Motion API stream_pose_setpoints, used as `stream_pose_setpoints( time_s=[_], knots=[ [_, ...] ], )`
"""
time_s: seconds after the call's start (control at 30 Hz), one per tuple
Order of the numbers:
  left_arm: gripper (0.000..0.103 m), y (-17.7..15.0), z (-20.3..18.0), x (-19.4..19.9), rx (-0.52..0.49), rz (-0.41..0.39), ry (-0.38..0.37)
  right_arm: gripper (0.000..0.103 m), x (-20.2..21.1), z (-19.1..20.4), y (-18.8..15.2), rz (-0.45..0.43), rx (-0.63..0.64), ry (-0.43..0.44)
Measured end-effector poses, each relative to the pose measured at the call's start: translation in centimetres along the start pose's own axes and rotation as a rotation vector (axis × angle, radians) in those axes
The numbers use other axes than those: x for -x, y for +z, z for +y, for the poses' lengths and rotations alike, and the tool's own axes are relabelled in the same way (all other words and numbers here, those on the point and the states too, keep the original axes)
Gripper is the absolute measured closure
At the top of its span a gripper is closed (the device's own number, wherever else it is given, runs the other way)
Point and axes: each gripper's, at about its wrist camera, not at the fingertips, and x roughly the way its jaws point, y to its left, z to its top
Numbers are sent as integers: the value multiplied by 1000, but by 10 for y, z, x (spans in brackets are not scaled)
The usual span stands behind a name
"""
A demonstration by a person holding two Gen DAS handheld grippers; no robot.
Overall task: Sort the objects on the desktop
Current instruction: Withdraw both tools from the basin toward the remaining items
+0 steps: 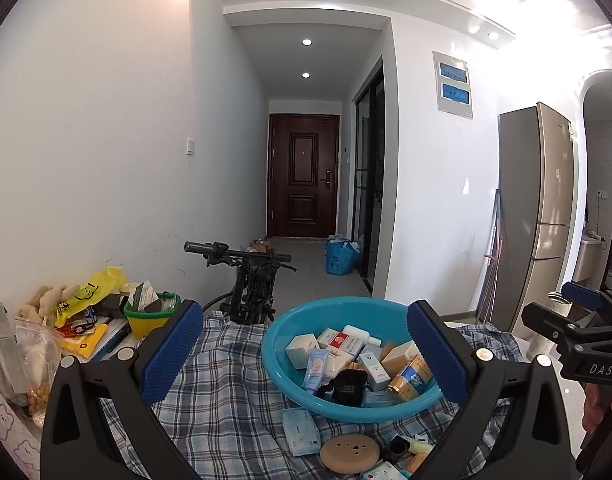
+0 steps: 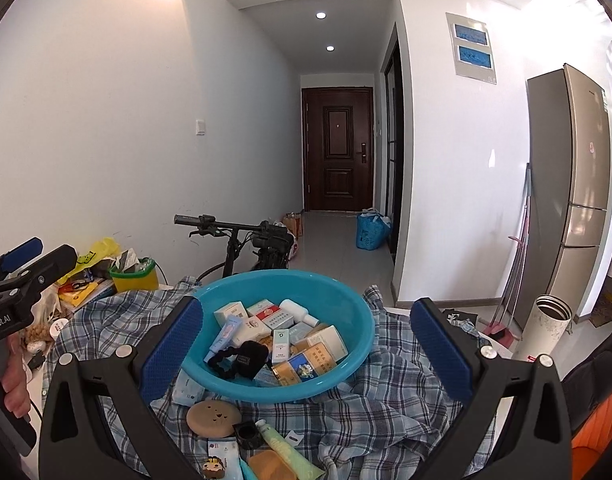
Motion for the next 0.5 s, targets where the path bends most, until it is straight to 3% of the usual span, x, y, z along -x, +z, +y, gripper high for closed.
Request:
stream_pose_setpoints(
  time_s=[0.33, 0.5],
  knots=[
    [0, -50, 2, -23, 49, 188, -41, 0, -9, 7, -43, 120, 11, 20],
    [0, -78, 5, -28, 50, 261, -25, 0, -13, 10, -66, 188, 14, 18]
  ],
)
